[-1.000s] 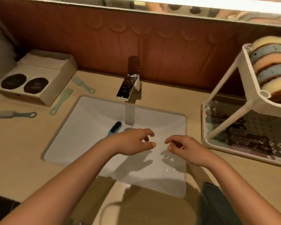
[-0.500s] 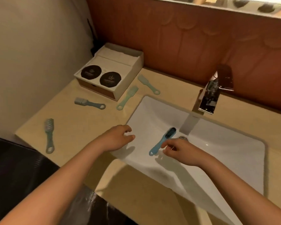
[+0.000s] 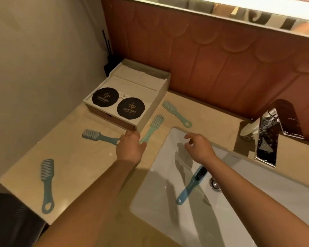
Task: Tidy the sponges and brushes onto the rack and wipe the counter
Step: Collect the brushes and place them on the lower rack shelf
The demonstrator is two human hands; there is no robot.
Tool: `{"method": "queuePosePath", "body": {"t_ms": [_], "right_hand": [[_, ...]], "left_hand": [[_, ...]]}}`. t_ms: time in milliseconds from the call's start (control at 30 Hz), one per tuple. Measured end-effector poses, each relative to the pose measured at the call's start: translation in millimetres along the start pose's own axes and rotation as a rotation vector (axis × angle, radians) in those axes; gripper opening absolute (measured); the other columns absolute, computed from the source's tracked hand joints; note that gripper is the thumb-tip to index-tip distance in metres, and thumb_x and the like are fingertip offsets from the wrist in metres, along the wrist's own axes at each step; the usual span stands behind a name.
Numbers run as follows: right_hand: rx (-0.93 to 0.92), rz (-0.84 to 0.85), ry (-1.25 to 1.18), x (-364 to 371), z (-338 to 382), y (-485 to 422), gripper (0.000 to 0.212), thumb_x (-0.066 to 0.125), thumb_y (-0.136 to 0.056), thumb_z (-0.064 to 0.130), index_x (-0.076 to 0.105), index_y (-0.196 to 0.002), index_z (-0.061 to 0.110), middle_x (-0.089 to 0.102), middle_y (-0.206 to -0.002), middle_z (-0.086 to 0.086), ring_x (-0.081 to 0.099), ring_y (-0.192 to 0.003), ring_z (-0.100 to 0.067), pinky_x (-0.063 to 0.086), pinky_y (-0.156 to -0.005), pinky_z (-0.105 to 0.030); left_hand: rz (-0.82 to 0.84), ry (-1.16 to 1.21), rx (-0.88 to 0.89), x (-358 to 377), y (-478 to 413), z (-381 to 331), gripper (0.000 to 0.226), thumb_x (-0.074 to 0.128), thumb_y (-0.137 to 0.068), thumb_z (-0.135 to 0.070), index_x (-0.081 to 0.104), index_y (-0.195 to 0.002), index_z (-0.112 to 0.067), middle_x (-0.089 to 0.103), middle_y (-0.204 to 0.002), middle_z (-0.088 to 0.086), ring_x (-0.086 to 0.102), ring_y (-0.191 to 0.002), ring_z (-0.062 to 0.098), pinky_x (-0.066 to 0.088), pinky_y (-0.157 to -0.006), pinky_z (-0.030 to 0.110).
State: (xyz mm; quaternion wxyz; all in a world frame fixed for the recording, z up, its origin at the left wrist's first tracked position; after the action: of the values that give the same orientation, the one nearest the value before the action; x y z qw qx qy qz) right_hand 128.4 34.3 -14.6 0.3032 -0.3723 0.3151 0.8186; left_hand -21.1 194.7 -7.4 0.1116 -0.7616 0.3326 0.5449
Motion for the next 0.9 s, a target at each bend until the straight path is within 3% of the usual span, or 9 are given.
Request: {"method": "queuePosePath", "body": {"t_ms": [133, 367, 567, 733, 833, 900], "right_hand": [[0.006, -0.085, 0.120, -8.1, 0.0, -30.3, 0.039, 0.055, -0.088, 0.017, 0.053, -0.126, 0.014, 0.054, -0.117, -0.017, 0.051, -0.110, -0.035, 0.045, -0.089, -0.039], [0.029, -0.124, 0.207, -9.2, -4.9, -52.2, 0.035, 0.053, -0.089, 0.019, 0.052, -0.124, 0.014, 0.047, -0.119, -0.015, 0.042, -0.114, -0.034, 0.044, -0.089, -0.040], [-0.001, -0.167, 0.361, -1.3, 1.6, -58.4, 0.029, 0.053, -0.090, 0.022, 0.051, -0.118, 0.012, 0.045, -0.119, -0.012, 0.043, -0.109, -0.030, 0.046, -0.080, -0.038], [-0.090, -0.246, 0.433, 7.0, -1.7, -47.4, 0.027, 0.048, -0.092, 0.019, 0.054, -0.116, 0.008, 0.047, -0.120, -0.012, 0.045, -0.106, -0.031, 0.043, -0.079, -0.037], [-0.147, -0.304, 0.248, 5.2, -0.3, -33.9, 0.022, 0.050, -0.093, 0.021, 0.055, -0.109, 0.007, 0.043, -0.126, -0.012, 0.053, -0.098, -0.032, 0.045, -0.072, -0.036], [-0.139, -0.377, 0.047, -0.8, 0.8, -22.4, 0.015, 0.049, -0.094, 0.021, 0.052, -0.100, 0.007, 0.041, -0.126, -0.009, 0.057, -0.084, -0.029, 0.044, -0.067, -0.033]], "left_hand": [[0.002, -0.170, -0.005, 15.8, -15.3, -2.5, 0.042, 0.054, -0.089, -0.045, 0.052, -0.117, -0.014, 0.054, -0.117, 0.008, 0.049, -0.110, 0.025, 0.048, -0.084, 0.038], [-0.041, -0.130, 0.031, 28.6, -14.0, -2.5, 0.038, 0.057, -0.087, -0.045, 0.055, -0.105, -0.011, 0.060, -0.106, 0.007, 0.054, -0.098, 0.023, 0.050, -0.076, 0.035], [0.150, -0.068, -0.068, 25.6, -17.2, -7.0, 0.035, 0.061, -0.083, -0.045, 0.057, -0.093, -0.012, 0.064, -0.098, 0.007, 0.062, -0.090, 0.027, 0.054, -0.076, 0.036], [0.330, 0.382, -0.222, 20.5, -14.1, -18.6, 0.022, 0.063, -0.082, -0.029, 0.053, -0.073, -0.012, 0.063, -0.083, 0.006, 0.062, -0.077, 0.023, 0.049, -0.066, 0.029], [0.436, 0.736, -0.260, 14.1, -1.5, -25.2, 0.024, 0.059, -0.086, -0.018, 0.051, -0.064, -0.011, 0.053, -0.067, 0.008, 0.052, -0.062, 0.022, 0.042, -0.062, 0.031], [0.523, 1.025, -0.331, 8.2, 9.7, -29.4, 0.016, 0.055, -0.089, -0.016, 0.059, -0.075, -0.011, 0.054, -0.069, 0.009, 0.052, -0.058, 0.017, 0.038, -0.058, 0.029]]}}
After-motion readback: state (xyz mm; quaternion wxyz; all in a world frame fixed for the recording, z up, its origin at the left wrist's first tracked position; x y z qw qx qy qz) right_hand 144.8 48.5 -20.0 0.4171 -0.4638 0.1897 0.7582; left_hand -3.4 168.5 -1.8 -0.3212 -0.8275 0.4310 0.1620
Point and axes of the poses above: each hand's wrist, its own y-axis away from the middle knuckle, its own x-axis out of the palm, z = x × y, the point moved 3 cm from there along -y, towards the middle knuckle
